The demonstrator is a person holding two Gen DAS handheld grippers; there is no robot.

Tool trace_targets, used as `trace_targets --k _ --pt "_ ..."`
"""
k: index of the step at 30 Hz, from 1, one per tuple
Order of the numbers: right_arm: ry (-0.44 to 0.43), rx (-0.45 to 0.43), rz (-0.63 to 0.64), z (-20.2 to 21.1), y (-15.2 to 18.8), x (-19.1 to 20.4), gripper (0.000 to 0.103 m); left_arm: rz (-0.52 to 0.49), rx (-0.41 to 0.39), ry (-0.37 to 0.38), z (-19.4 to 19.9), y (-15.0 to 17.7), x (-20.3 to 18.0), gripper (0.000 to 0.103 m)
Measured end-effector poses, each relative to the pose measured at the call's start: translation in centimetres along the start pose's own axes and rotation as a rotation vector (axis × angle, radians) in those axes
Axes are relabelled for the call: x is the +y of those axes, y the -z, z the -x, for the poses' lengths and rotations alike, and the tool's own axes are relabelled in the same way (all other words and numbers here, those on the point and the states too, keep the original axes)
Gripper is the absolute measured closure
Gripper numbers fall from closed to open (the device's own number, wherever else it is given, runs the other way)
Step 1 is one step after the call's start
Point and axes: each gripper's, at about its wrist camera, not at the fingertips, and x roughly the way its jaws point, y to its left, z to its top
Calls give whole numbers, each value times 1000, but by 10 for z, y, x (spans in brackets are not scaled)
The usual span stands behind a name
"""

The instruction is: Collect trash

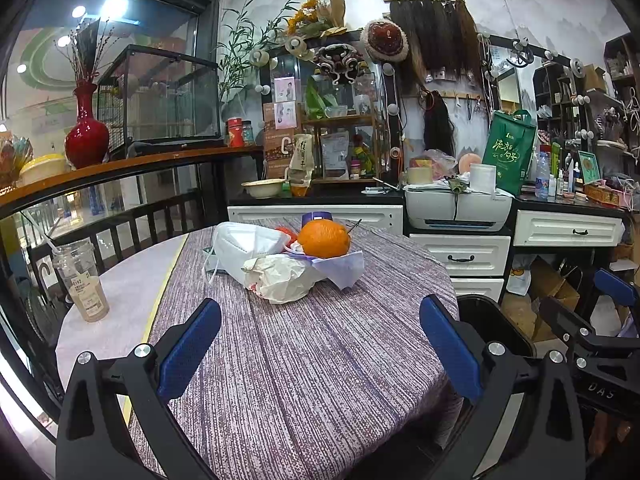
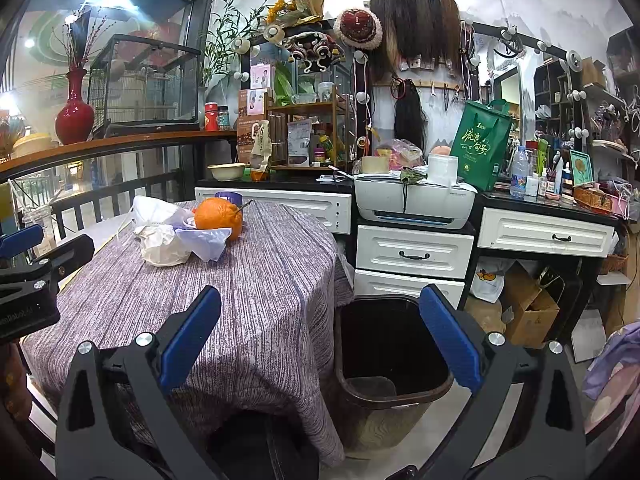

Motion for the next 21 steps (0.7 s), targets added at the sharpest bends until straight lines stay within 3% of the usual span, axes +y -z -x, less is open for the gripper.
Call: trace_targets --k 21 --pt "1 2 0 0 0 -1 5 1 3 1 -1 -1 1 5"
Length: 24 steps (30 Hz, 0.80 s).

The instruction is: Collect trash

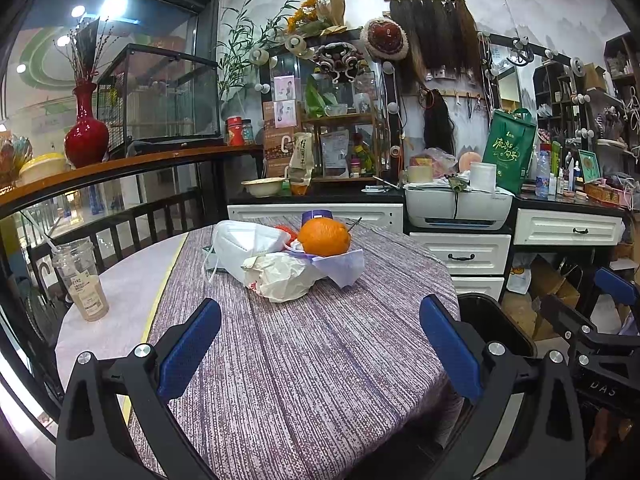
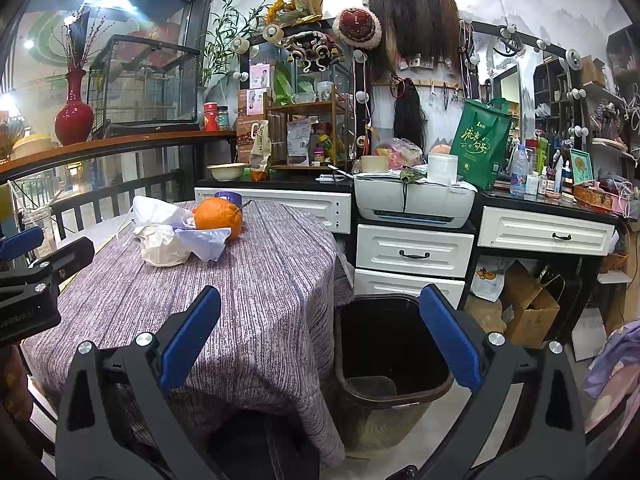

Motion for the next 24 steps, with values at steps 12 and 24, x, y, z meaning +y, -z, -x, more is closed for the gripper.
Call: trace_targets --k 12,24 --pt "0 3 -1 -1 2 0 5 1 2 -1 -1 4 2 5" --pt "-105 129 17 -31 7 7 5 -16 146 20 -28 29 7 5"
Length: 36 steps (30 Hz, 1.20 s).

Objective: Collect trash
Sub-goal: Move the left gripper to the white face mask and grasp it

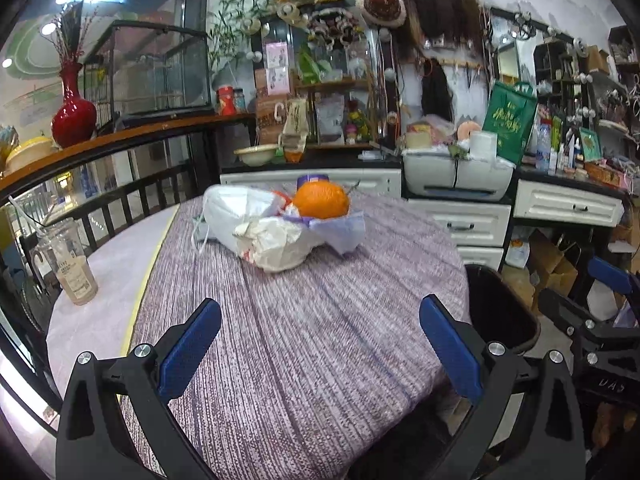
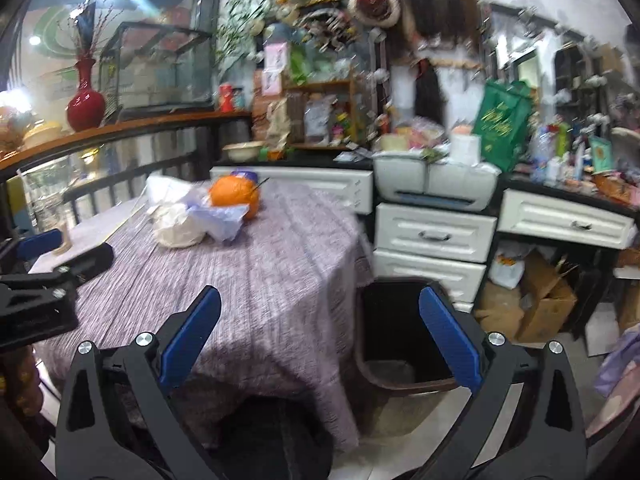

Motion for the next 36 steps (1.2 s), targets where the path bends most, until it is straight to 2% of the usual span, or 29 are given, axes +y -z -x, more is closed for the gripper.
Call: trace_targets --k 4,15,20,27,30,36 --pt "-44 80 8 -29 -11 -1 5 20 90 -2 -16 4 13 5" --pt "-156 202 134 -109 -45 27 5 71 237 -37 -49 -11 46 5" --pt "-169 203 172 -130 -60 40 5 102 277 -39 -72 -33 64 5" --pt "-172 231 154 -147 -71 38 5 155 305 -83 -115 -82 92 5" --pt "-169 238 159 -152 -73 36 5 199 341 -55 -140 -100 105 5" --pt "-159 238 141 -156 -77 28 5 241 407 -47 -177 -113 115 5"
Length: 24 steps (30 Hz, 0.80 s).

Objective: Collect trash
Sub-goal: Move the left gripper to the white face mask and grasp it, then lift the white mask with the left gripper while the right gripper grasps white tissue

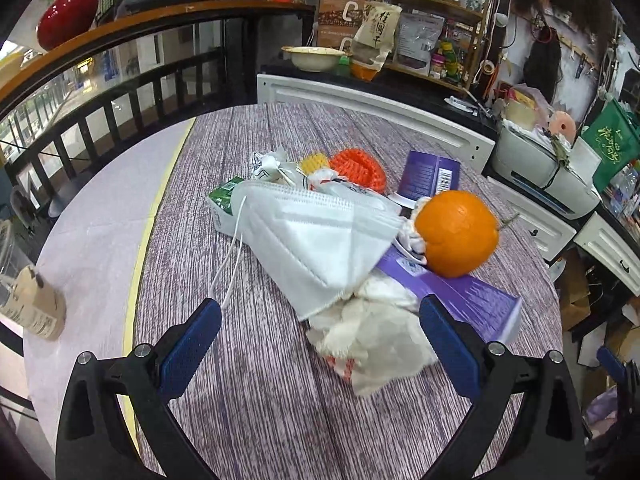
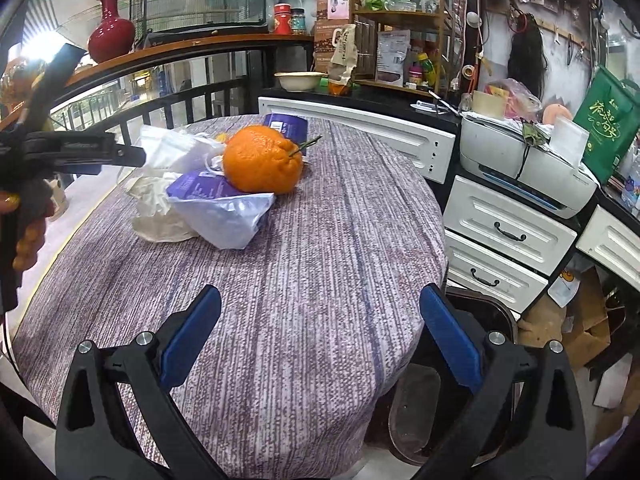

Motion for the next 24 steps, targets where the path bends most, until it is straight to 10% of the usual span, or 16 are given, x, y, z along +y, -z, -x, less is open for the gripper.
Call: trace_targets --k 8,16,24 --pt "1 16 -6 -9 -1 -4 5 -2 60 -14 -36 -19 4 10" --pt "-3 5 -1 -13 -9 -3 5 66 62 77 -41 -20 17 59" --pt "-35 -13 -21 -25 -28 -1 5 71 3 110 -10 -1 28 73"
